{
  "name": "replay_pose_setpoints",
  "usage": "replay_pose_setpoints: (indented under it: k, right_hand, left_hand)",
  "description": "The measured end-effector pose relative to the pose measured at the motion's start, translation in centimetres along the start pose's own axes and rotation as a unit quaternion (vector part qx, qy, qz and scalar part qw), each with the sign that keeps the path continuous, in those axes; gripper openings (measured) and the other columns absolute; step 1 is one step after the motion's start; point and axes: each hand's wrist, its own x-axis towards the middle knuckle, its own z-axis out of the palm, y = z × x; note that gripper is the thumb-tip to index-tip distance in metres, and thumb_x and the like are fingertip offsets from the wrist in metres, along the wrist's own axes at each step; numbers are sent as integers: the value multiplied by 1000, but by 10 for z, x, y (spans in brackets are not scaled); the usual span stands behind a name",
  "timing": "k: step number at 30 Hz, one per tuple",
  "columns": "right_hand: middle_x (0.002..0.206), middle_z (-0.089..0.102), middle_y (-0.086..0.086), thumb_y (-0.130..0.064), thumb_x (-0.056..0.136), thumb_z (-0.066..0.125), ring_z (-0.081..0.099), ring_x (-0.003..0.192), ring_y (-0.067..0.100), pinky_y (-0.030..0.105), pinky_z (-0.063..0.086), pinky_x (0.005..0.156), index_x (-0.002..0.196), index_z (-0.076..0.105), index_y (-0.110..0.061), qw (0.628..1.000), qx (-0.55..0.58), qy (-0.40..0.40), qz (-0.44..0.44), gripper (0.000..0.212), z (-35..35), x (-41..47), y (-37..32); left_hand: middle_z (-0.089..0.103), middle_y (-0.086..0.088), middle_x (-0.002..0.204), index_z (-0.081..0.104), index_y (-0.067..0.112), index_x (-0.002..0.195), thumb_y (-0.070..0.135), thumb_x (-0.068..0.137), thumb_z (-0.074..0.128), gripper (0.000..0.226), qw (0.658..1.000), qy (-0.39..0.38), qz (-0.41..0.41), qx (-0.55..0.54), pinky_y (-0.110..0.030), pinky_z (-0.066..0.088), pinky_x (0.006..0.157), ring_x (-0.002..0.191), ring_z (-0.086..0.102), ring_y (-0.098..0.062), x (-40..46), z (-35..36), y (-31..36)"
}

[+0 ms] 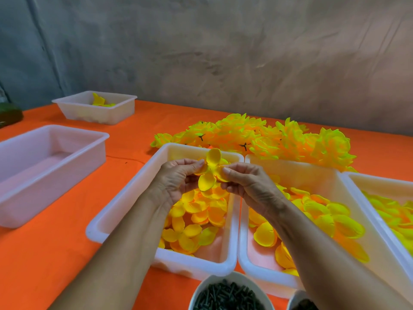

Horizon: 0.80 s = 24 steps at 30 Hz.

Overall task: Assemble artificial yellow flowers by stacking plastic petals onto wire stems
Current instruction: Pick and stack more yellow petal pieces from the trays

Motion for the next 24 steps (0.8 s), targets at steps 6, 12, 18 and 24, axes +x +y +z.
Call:
replay_pose_setpoints:
  k: [6,12,18,24]
  right_hand:
    - [69,68,4,-16,76,66,61,56,10,16,49,53,81,73,-9,999,31,-37,-10,10,2,0,2]
    - [68,68,2,-13,83,64,60,58,10,16,48,54,85,69,-7,999,-4,24,-47,9,8,3,8]
    - [73,68,6,-5,87,61,62,63,10,19,49,59,89,68,-3,986,-45,121,-103,7,13,5,14]
    - [86,67,10,-19,89,60,60,78,15,25,46,69,94,70,-2,986,-83,106,-98,21,17,3,11]
  left_hand:
    - [65,-2,54,60,7,78,13,69,64,11,995,-58,-41,-65,-17,46,38,42,58,-8,-4,3,1]
    - [65,-1,58,59,7,80,13,84,60,7,994,-32,-15,-104,-16,47,41,49,59,-8,0,4,1]
    - [65,-1,58,62,8,76,10,71,70,10,994,-11,5,-108,-15,47,41,46,58,-7,-1,-1,1]
    - [63,4,54,67,10,73,3,76,73,10,985,38,133,105,-17,47,45,44,55,-4,-1,1,-8]
